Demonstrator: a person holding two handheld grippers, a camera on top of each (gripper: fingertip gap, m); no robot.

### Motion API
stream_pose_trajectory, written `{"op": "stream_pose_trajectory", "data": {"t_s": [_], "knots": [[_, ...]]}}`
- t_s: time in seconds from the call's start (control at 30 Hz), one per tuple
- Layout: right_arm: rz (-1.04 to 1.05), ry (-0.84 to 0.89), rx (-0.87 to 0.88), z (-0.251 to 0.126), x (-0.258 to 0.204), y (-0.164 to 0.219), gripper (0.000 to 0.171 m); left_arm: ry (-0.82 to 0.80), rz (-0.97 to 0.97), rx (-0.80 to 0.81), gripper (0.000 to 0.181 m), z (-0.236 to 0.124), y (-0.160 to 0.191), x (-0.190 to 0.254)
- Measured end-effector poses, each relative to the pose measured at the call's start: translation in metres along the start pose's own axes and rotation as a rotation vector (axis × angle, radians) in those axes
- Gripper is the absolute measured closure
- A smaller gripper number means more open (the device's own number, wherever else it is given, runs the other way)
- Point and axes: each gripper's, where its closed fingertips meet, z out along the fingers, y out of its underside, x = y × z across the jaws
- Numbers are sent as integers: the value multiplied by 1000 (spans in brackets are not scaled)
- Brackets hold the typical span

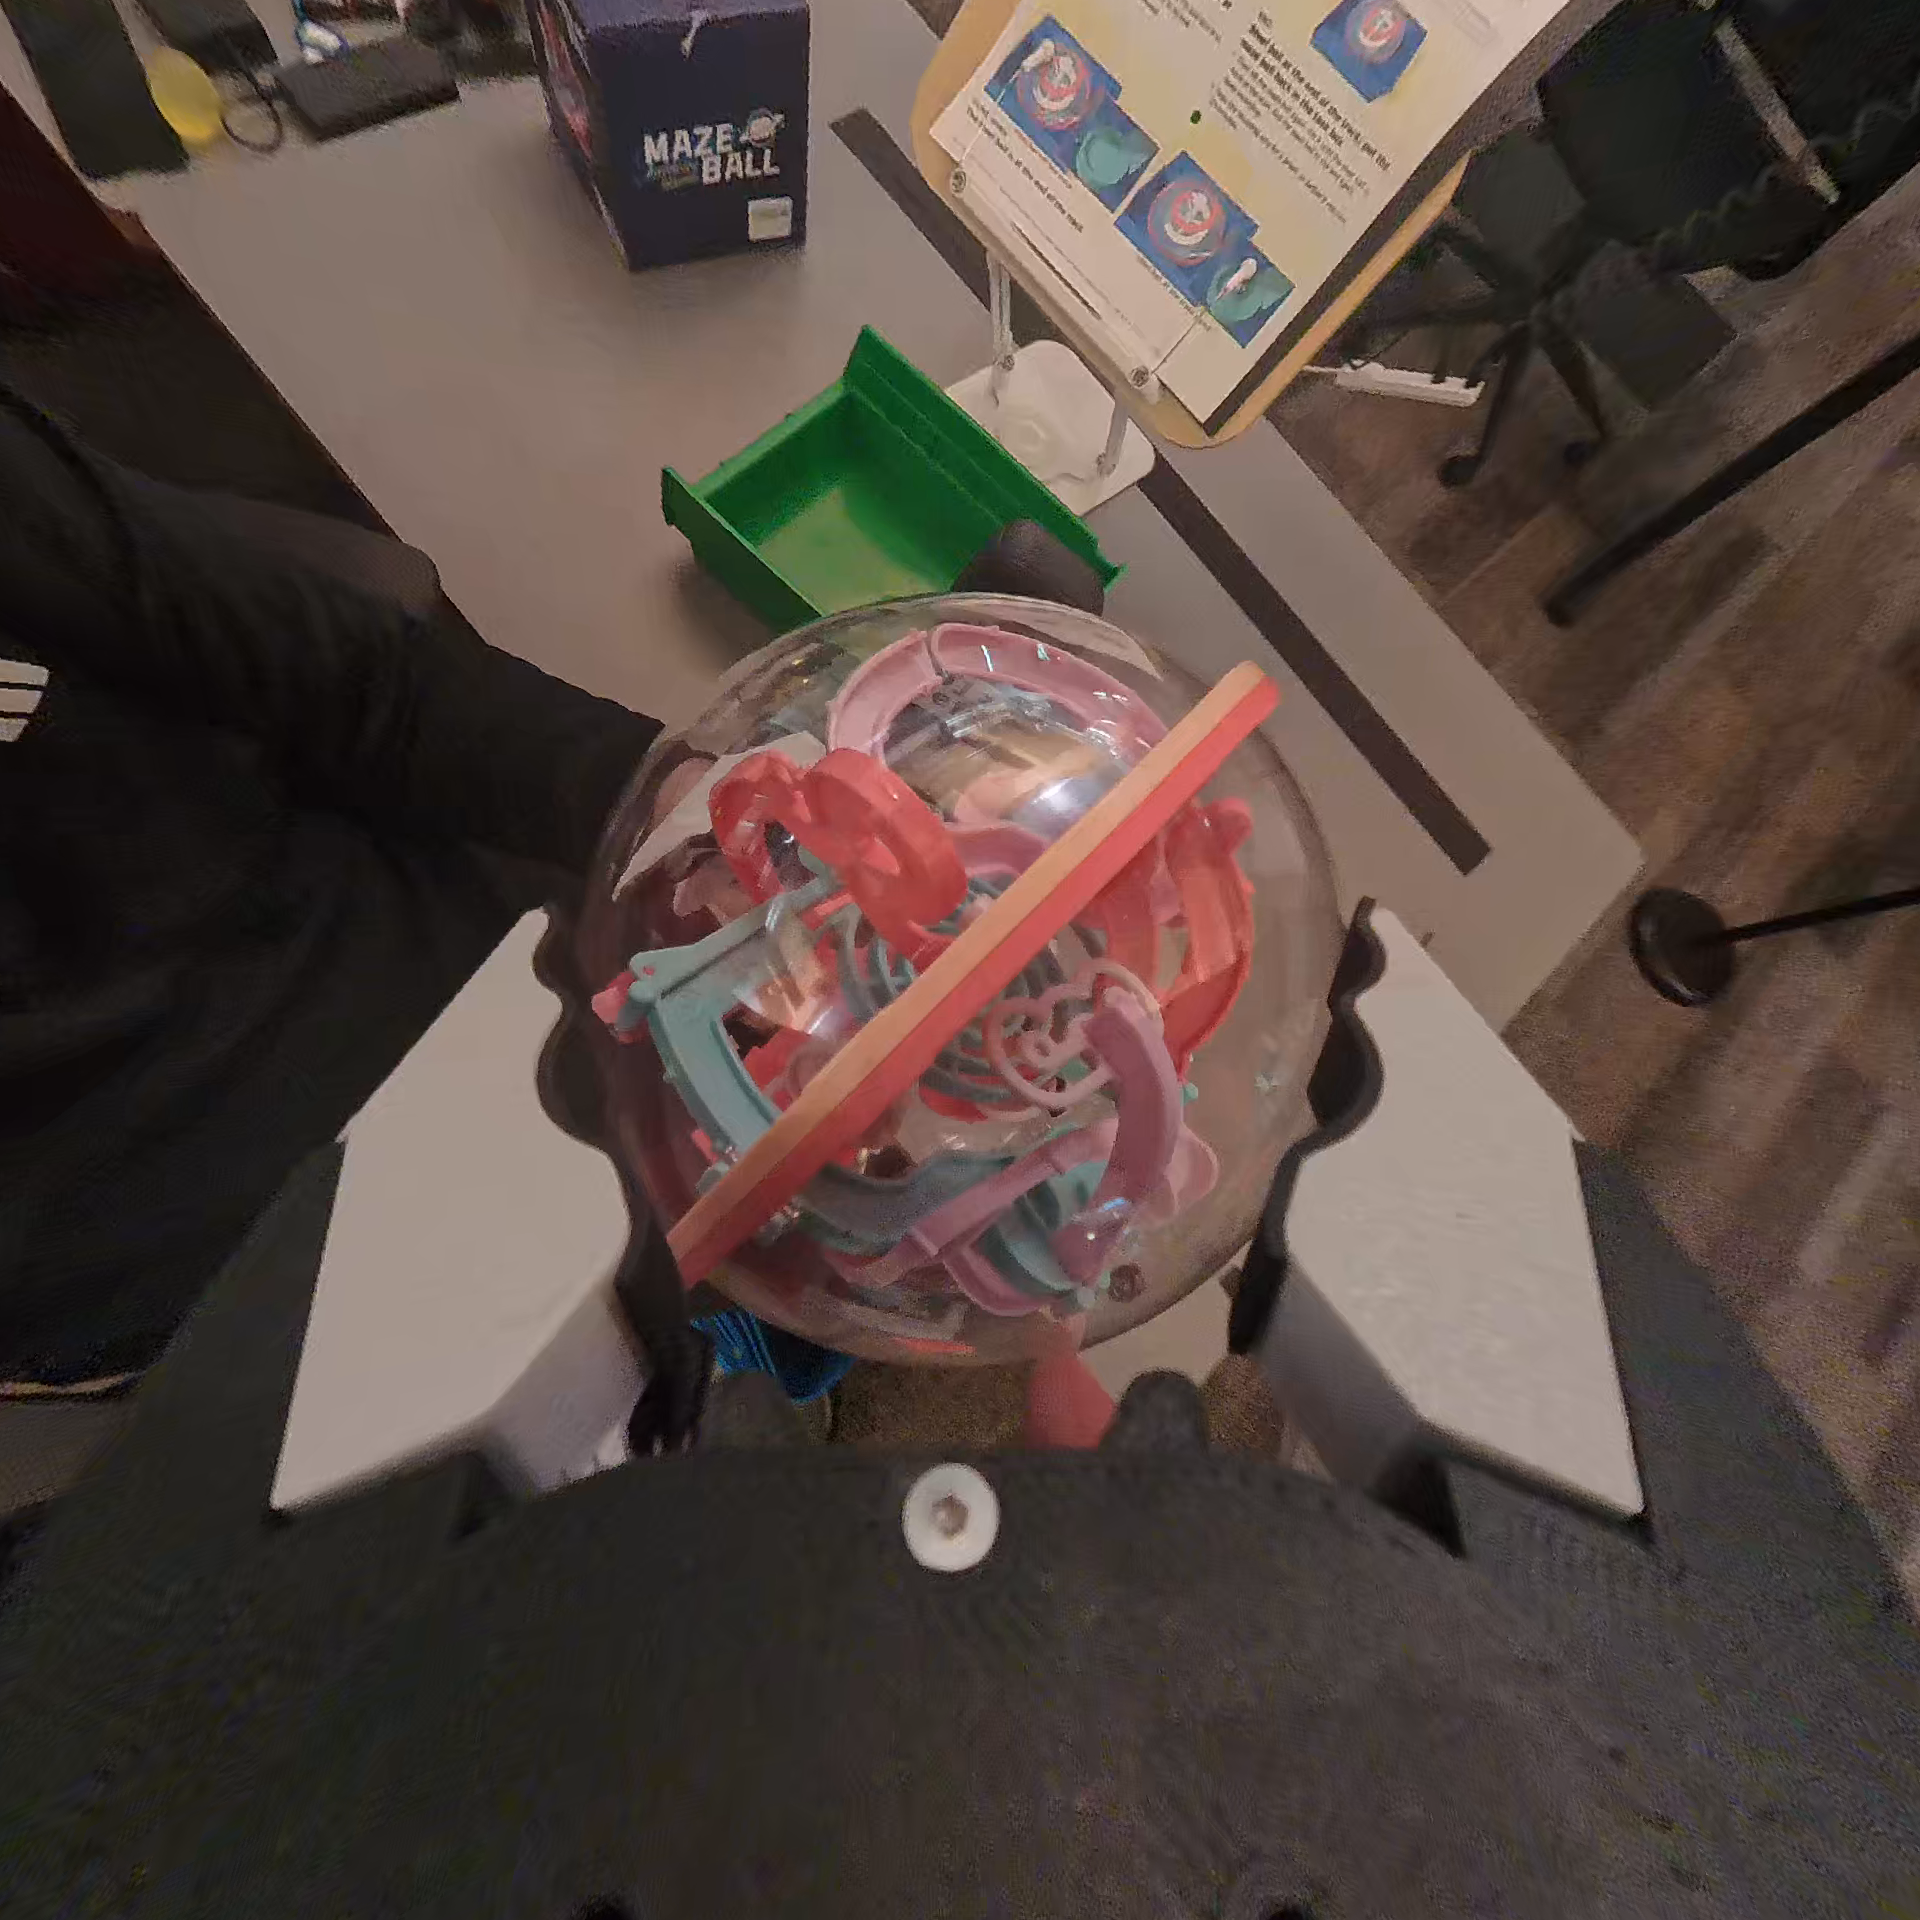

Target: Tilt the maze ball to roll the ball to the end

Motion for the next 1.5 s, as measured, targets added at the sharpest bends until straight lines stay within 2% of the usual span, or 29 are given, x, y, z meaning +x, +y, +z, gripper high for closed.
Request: {"op": "stream_pose_trajectory", "data": {"t_s": [0.4,0.57,0.63,0.77,0.9,1.03,1.17,1.3,1.5], "knots": [[110,-107,185,27,24,38,33,-160,-127,-108,43,-29,25,-34],[142,-131,173,40,29,48,33,-141,-177,-101,43,-36,38,-44],[104,-119,158,40,26,42,33,-119,-148,-79,43,-35,37,-43],[-89,-7,101,27,0,16,33,-64,57,-74,43,-29,23,-24],[-247,67,48,5,-31,-12,34,21,262,-146,43,-6,16,6],[-130,45,6,-3,-12,7,34,10,165,-120,39,16,23,-10],[-146,66,170,-5,-13,21,34,-79,183,-185,37,14,36,-23],[-231,89,299,-17,-23,11,34,-152,288,-264,37,13,28,-17],[-291,69,430,-26,-27,-13,38,-251,398,-298,37,11,7,-7]]}}
